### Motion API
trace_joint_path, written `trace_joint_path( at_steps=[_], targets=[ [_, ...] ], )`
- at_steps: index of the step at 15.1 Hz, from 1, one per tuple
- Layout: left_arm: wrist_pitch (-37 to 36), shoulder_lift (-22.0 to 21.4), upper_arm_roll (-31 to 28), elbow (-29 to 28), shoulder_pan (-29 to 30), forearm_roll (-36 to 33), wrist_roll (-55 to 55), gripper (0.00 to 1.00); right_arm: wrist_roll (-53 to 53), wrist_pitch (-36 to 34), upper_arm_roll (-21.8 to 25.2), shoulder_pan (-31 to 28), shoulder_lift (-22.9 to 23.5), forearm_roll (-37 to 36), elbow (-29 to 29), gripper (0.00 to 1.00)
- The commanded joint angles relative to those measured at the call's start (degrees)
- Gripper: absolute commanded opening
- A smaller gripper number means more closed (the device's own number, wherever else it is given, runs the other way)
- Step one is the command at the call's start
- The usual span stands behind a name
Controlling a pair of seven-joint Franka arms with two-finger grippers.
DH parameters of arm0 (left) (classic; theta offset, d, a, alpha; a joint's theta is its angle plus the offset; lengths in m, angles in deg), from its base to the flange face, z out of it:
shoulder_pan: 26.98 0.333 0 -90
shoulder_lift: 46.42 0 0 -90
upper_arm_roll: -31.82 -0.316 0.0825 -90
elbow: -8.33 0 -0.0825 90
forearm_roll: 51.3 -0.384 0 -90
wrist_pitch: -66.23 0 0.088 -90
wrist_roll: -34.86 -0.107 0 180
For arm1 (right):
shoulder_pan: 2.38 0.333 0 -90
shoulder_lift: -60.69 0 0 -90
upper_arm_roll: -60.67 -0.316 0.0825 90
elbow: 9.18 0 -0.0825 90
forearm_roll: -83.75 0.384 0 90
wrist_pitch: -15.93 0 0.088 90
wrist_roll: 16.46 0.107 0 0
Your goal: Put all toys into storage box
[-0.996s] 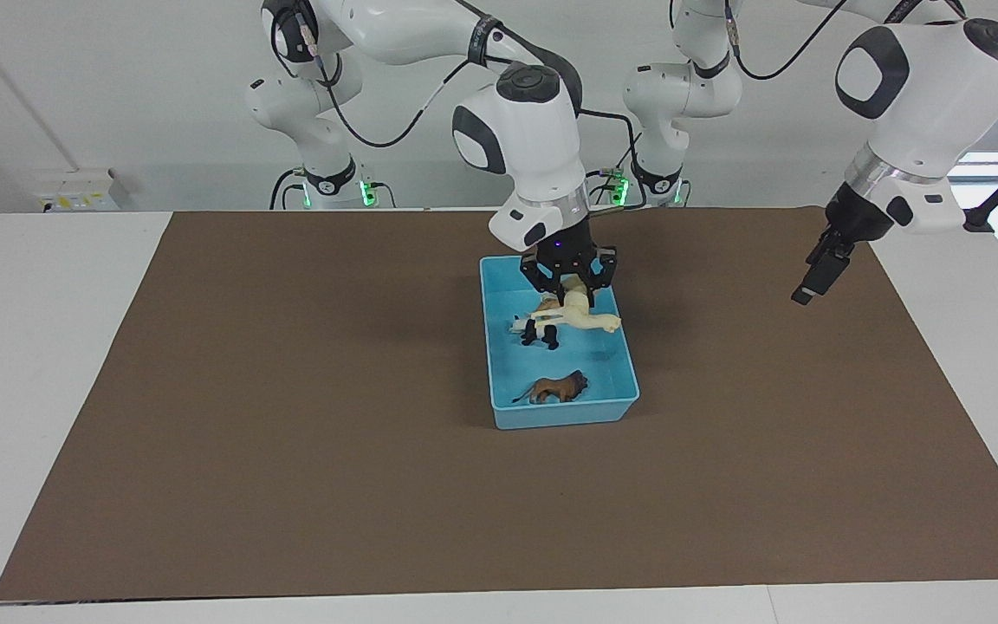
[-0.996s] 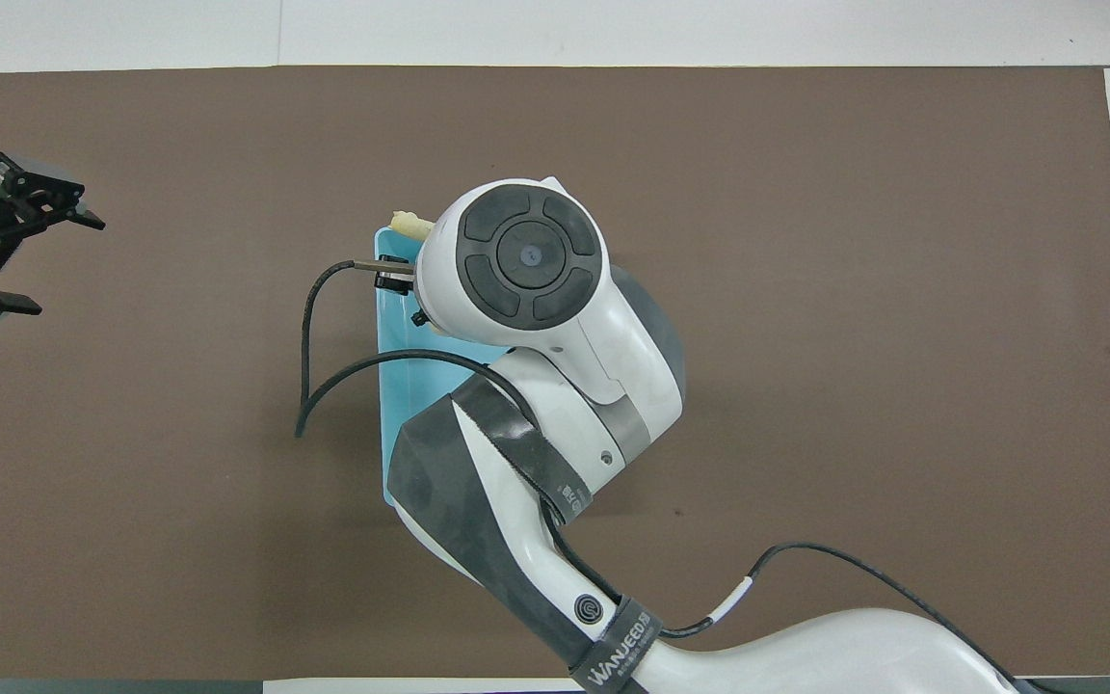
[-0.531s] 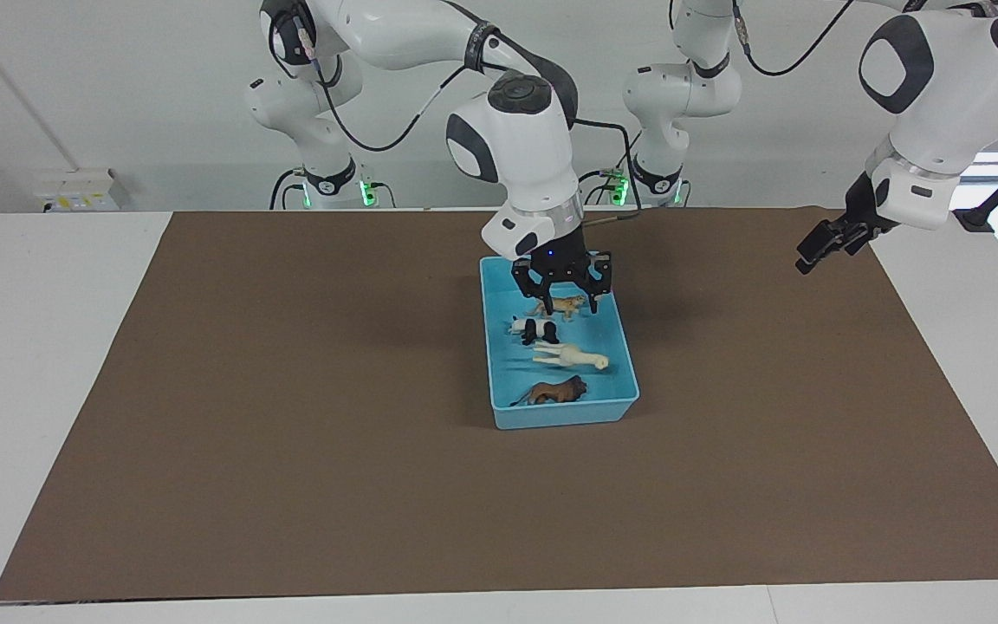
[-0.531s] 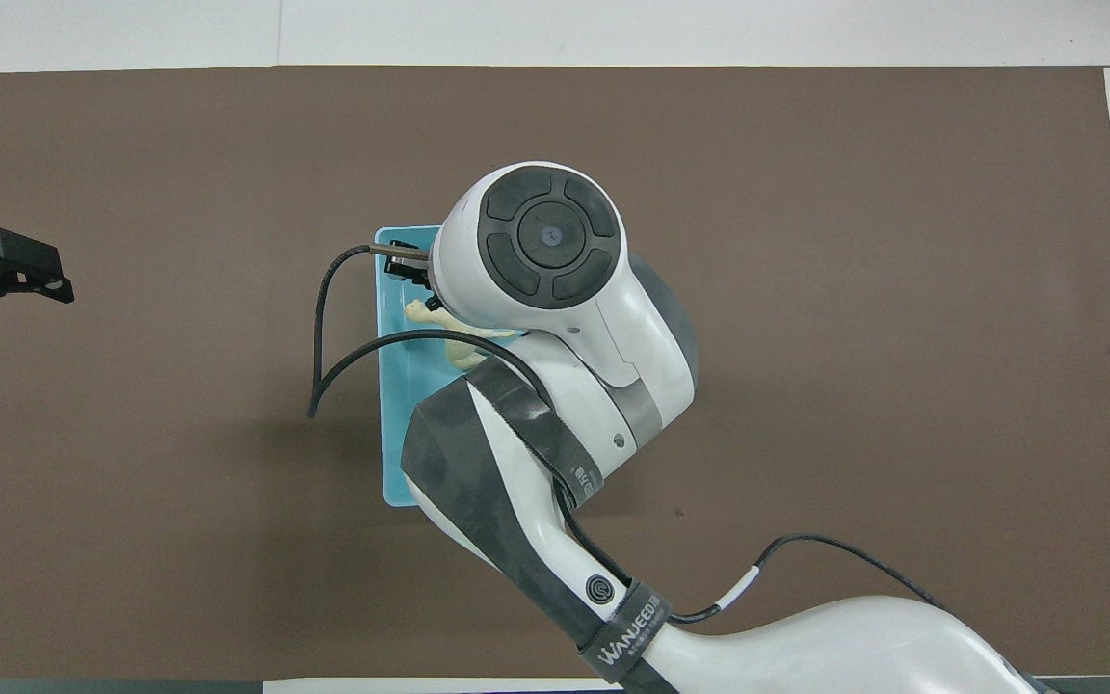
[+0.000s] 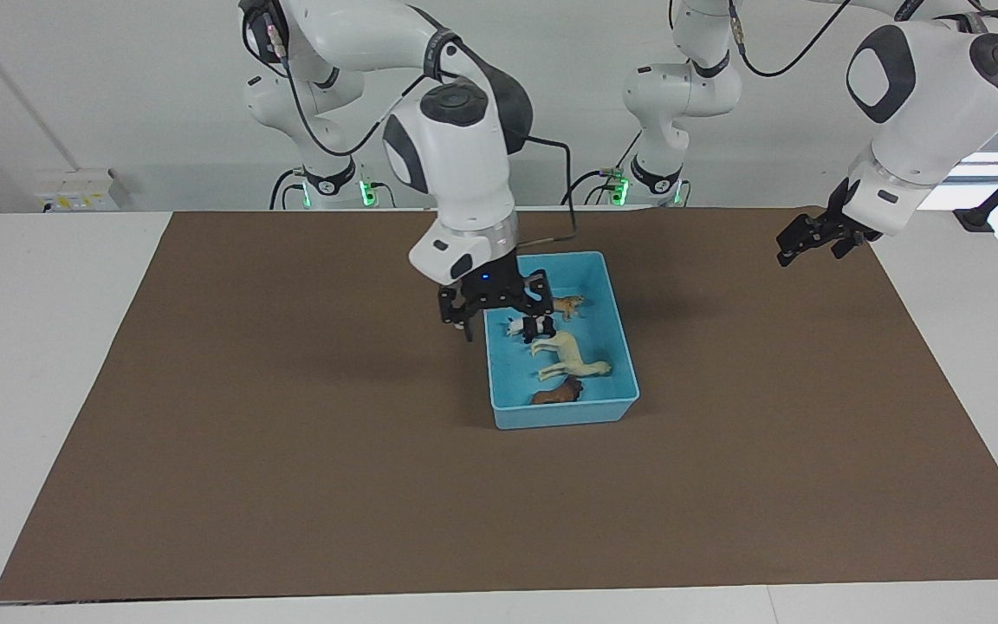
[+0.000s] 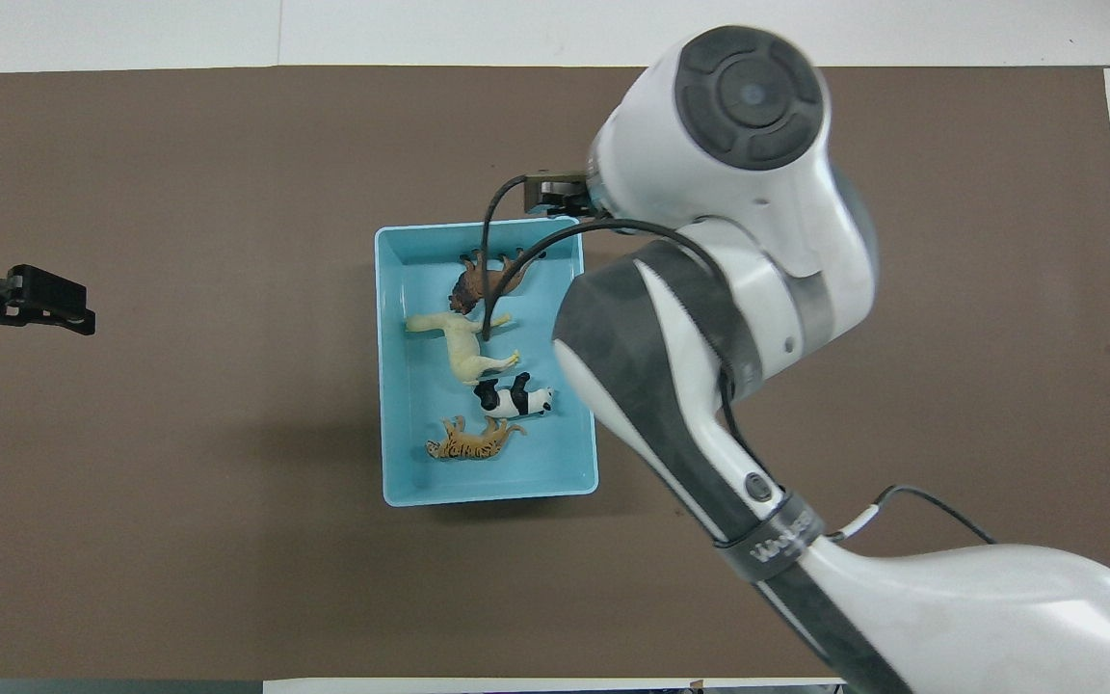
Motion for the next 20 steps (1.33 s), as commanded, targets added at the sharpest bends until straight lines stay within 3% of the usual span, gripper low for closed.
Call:
trace_joint_path(
  at_steps=[1,4,7,10,15,20],
  targets=[
    [-0.02,-2.31,0.10,-2.36,-0.09,-0.21,-6.64,1.00,-9.27,-6.12,-0.68,-6.52,-3.83,-0.12,0.27,1.00],
    [0.25,0.41,0.02,2.27,0.26,1.56,-7.09,1.00,-11.74,-11.39,-0.76,-16.54,-8.49,-0.21,0.71,1.00],
    [0.95,-1.33,0.10,-0.25,-1.22,2.17,-7.27,1.00,-20.44,-16.06,-0.59,-20.86,-12.71,-0.38,2.54,1.00],
    [1.30,-1.16,0.19,0.19,-3.43,1.82,-6.66,1.00,-20.11,-18.08,-0.50,-23.59,-15.09,-0.65,5.79,1.00],
    [1.04,-1.34,0.19,0.01,-2.55,1.82,-6.74,1.00,-20.20,-12.73,-0.59,-23.87,-22.21,-0.65,21.17,1.00],
    [1.04,-1.34,0.19,0.01,-2.73,1.82,-6.74,1.00,-21.86,-10.62,-0.50,-25.09,-22.30,-1.18,22.15,1.00]
  ],
)
